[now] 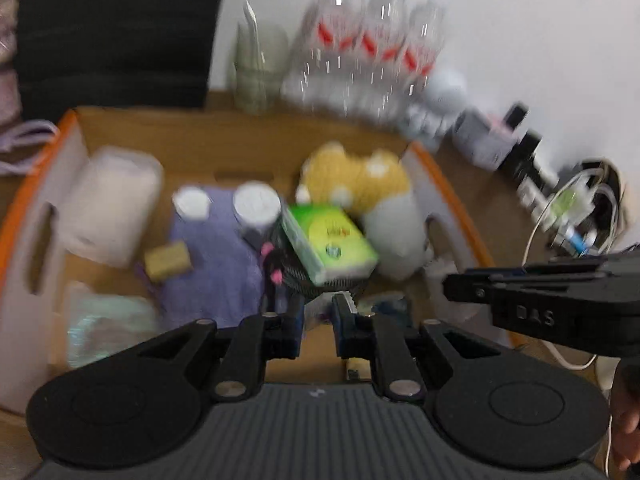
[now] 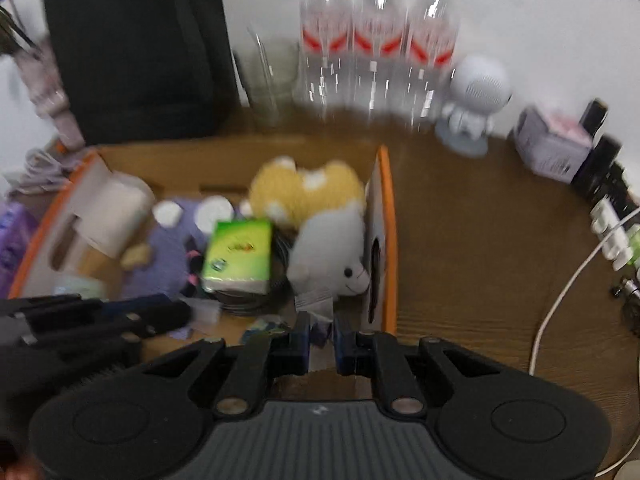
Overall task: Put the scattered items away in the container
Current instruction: 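Carry the wrapper and sachet into the cardboard box and open both grippers, then lift both open grippers out of the box toward the remaining items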
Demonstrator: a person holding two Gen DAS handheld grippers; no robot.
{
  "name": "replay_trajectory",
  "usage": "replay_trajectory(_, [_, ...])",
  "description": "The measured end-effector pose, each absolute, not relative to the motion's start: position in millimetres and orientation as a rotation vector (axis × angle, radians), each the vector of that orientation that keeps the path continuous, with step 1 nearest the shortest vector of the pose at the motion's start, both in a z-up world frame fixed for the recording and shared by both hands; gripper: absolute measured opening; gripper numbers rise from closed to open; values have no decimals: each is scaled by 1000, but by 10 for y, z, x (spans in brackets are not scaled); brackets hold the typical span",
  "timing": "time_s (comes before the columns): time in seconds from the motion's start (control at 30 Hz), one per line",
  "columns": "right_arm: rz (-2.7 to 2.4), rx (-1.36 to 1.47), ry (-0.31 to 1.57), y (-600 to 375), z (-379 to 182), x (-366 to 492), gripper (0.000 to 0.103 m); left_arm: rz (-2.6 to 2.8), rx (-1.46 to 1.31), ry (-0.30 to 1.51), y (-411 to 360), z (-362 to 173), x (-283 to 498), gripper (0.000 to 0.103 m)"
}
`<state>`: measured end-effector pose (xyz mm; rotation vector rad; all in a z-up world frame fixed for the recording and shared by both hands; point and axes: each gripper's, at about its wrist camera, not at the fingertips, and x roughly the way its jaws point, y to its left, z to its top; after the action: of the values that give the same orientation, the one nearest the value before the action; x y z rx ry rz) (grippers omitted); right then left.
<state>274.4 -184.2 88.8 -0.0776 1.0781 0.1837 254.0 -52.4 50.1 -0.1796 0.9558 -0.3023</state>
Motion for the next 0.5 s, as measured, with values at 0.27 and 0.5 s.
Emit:
replay_trajectory(0.27, [160, -171, 1094, -1705, 807, 2824, 35, -320, -139, 941, -450, 717, 2518, 31])
replay_trajectory(0.5, [211, -46, 1112, -1860, 1265, 2715, 60, -180, -29, 935, -233, 1248, 2460, 85])
